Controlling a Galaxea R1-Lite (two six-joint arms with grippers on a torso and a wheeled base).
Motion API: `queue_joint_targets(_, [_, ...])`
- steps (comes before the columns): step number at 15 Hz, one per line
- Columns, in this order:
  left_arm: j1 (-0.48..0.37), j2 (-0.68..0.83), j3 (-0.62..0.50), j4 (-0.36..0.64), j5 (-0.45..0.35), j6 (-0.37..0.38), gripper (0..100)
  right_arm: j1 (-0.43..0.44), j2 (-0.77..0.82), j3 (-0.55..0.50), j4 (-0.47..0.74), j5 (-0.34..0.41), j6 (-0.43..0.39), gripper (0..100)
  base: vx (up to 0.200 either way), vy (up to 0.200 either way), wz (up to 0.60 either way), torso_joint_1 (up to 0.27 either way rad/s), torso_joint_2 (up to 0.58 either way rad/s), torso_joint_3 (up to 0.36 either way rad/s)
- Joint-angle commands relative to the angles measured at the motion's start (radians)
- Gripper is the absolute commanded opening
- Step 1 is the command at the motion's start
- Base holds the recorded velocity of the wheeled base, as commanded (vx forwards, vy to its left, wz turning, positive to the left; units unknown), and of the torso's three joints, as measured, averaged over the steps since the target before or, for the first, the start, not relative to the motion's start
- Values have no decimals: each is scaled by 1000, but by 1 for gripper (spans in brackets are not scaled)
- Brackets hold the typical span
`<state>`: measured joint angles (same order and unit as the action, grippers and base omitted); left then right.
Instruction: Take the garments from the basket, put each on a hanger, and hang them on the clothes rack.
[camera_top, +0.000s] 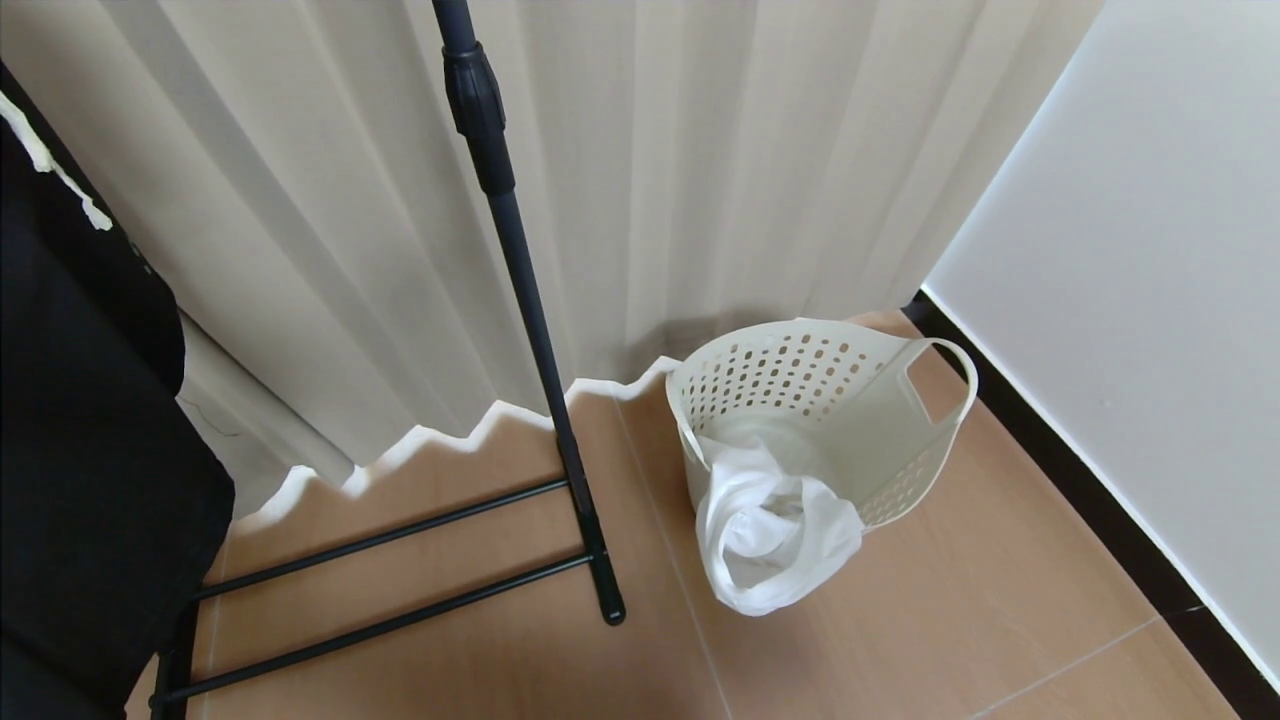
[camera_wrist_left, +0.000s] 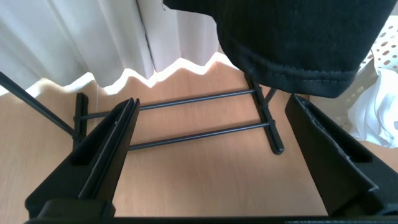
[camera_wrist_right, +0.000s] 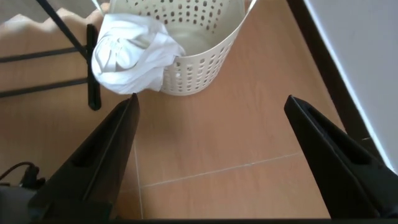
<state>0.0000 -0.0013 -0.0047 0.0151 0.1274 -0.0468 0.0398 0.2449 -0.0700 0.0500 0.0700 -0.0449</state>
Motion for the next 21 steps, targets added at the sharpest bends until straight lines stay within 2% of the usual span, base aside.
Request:
queue_joint_targets(1, [0, 1, 0, 0, 0, -1, 100, 135, 487, -91, -113, 56, -125, 100, 0, 0, 0, 0, 0, 0])
queue_joint_targets(2, [0, 1, 0, 0, 0, -1, 100, 155, 550, -113, -125, 54, -155, 100, 0, 0, 0, 0, 0, 0])
queue_joint_targets(3, [0, 1, 0, 0, 0, -1, 100, 181, 729, -197, -148, 54, -265, 100, 0, 0, 0, 0, 0, 0])
queue_joint_targets(5, [0, 1, 0, 0, 1, -1, 100, 181, 921, -298, -167, 54, -432, 100, 0, 0, 0, 0, 0, 0])
queue_joint_targets(6, [0, 1, 0, 0, 0, -1, 100, 181, 1108, -402, -194, 53, -581, 100, 0, 0, 0, 0, 0, 0])
queue_joint_targets(7, [0, 1, 0, 0, 1, -1, 100, 181, 1217, -467, -225, 42, -658, 100, 0, 0, 0, 0, 0, 0])
queue_joint_targets(8, [0, 1, 0, 0, 1, -1, 100, 183, 1295, -516, -260, 17, -719, 100, 0, 0, 0, 0, 0, 0])
queue_joint_targets(10, [0, 1, 0, 0, 0, -1, 100, 203, 1479, -646, -371, -98, -849, 100, 0, 0, 0, 0, 0, 0])
queue_joint_targets(11, [0, 1, 0, 0, 1, -1, 100, 224, 1548, -706, -395, -144, -865, 100, 0, 0, 0, 0, 0, 0])
queue_joint_targets(12, [0, 1, 0, 0, 0, -1, 100, 226, 1553, -709, -395, -147, -865, 100, 0, 0, 0, 0, 0, 0])
queue_joint_targets(13, [0, 1, 0, 0, 1, -1, 100, 267, 1679, -827, -398, -211, -865, 100, 0, 0, 0, 0, 0, 0])
queue_joint_targets(15, [0, 1, 0, 0, 1, -1, 100, 299, 1795, -927, -426, -223, -848, 100, 0, 0, 0, 0, 0, 0])
queue_joint_targets(16, [0, 1, 0, 0, 0, -1, 100, 310, 1817, -944, -447, -223, -822, 100, 0, 0, 0, 0, 0, 0])
queue_joint_targets(17, [0, 1, 0, 0, 1, -1, 100, 339, 1849, -955, -480, -228, -742, 100, 0, 0, 0, 0, 0, 0])
queue_joint_targets(21, [0, 1, 0, 0, 0, -1, 100, 331, 1975, -1025, -499, -282, -734, 100, 0, 0, 0, 0, 0, 0])
